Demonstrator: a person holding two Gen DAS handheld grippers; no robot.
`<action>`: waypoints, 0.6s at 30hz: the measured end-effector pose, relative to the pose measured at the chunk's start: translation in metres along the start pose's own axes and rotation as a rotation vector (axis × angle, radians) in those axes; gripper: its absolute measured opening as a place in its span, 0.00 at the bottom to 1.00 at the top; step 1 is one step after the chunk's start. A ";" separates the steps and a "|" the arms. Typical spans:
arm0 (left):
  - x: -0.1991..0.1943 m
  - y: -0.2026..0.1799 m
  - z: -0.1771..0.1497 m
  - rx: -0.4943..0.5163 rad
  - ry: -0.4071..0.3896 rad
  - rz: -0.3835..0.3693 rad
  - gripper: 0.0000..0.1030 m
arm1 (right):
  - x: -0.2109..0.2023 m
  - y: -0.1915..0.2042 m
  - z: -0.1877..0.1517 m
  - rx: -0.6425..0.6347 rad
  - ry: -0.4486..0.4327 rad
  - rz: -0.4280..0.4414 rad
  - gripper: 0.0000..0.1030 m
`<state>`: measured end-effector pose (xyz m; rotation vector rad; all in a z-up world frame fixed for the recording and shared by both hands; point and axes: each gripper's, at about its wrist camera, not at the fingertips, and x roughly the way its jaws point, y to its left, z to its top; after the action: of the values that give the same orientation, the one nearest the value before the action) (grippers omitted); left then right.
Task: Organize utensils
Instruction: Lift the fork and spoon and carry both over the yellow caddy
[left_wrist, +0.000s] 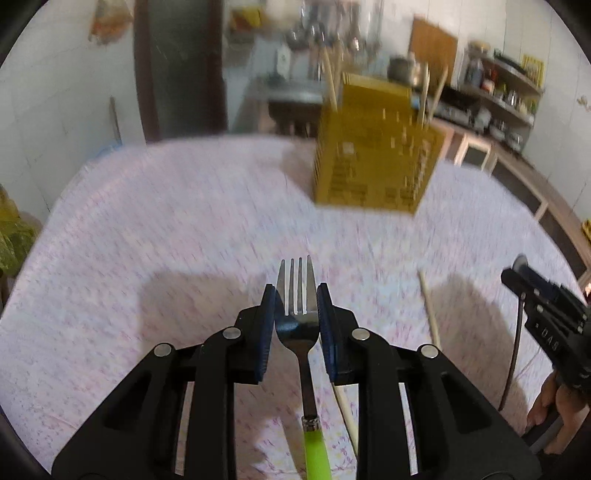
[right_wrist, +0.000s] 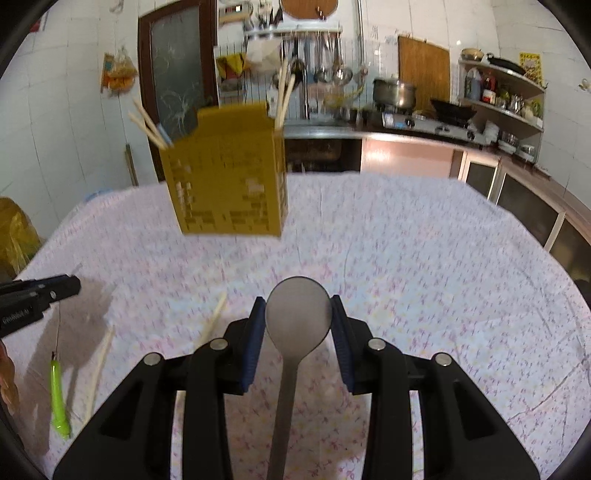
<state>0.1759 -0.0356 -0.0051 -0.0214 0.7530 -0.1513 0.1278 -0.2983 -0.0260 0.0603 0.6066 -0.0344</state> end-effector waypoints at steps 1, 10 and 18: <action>-0.005 0.001 0.002 -0.004 -0.021 0.000 0.21 | -0.002 0.000 0.002 0.004 -0.016 -0.001 0.34; -0.041 -0.002 0.013 0.001 -0.196 0.028 0.20 | -0.013 -0.002 0.016 0.033 -0.112 -0.014 0.34; -0.058 -0.009 0.012 0.022 -0.283 0.054 0.19 | -0.024 0.004 0.028 0.010 -0.185 -0.004 0.34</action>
<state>0.1407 -0.0360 0.0438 -0.0016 0.4693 -0.1023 0.1239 -0.2957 0.0106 0.0643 0.4214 -0.0467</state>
